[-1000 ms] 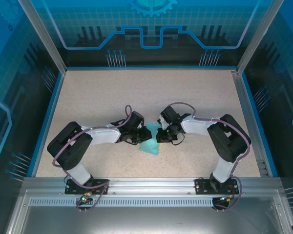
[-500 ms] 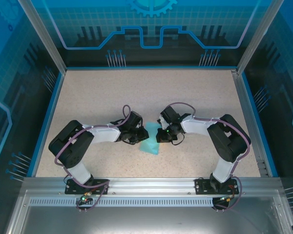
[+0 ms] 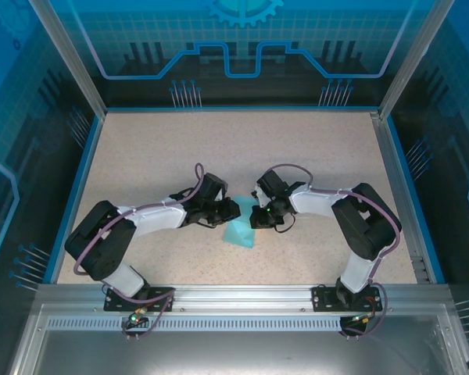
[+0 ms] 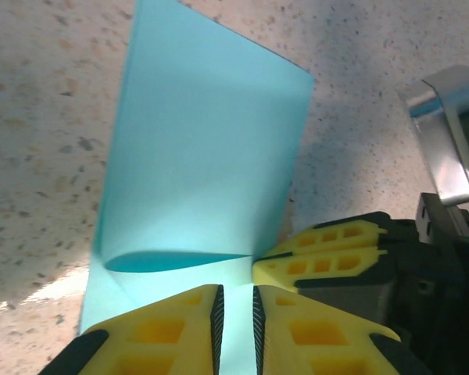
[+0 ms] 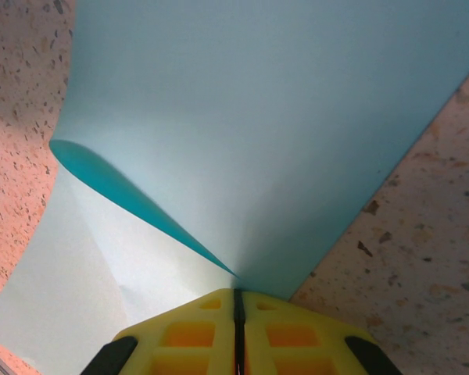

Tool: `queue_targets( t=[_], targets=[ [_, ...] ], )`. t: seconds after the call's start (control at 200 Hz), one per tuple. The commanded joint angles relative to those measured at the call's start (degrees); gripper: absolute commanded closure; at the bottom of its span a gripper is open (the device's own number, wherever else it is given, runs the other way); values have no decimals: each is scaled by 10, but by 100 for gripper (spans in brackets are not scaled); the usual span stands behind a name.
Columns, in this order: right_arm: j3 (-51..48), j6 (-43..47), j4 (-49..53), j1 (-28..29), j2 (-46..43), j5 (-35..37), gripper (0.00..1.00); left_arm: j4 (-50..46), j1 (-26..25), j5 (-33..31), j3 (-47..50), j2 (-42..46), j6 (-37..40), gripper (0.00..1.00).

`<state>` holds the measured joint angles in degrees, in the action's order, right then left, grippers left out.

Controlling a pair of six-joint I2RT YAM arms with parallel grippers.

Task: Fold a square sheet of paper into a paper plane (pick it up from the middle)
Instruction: Fold the triangle a second time at the center of the table.

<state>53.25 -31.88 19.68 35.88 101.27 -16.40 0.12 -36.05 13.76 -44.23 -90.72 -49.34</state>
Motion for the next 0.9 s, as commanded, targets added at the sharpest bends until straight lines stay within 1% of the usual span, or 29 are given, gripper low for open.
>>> queue_targets(
  t=[0.0,0.34,0.46,0.61,0.7,0.785,0.895],
  targets=[
    [-19,7,27,10,42,54,91,11,-7,34,-1,-18,4,81],
    [-17,9,25,10,43,48,91,7,-13,38,-5,-80,-11,83],
    [-13,13,25,10,33,41,91,-18,-13,21,-8,-93,-16,84],
    [2,21,27,11,-6,23,90,-46,-14,3,-5,-103,-26,85],
    [10,25,18,13,-35,-9,90,-43,-17,1,4,-106,-32,86],
    [11,23,13,22,-60,-33,89,-46,-19,-2,10,-106,-34,86],
    [-4,12,14,41,-96,-37,88,-47,-20,-7,15,-105,-37,86]
  ],
)
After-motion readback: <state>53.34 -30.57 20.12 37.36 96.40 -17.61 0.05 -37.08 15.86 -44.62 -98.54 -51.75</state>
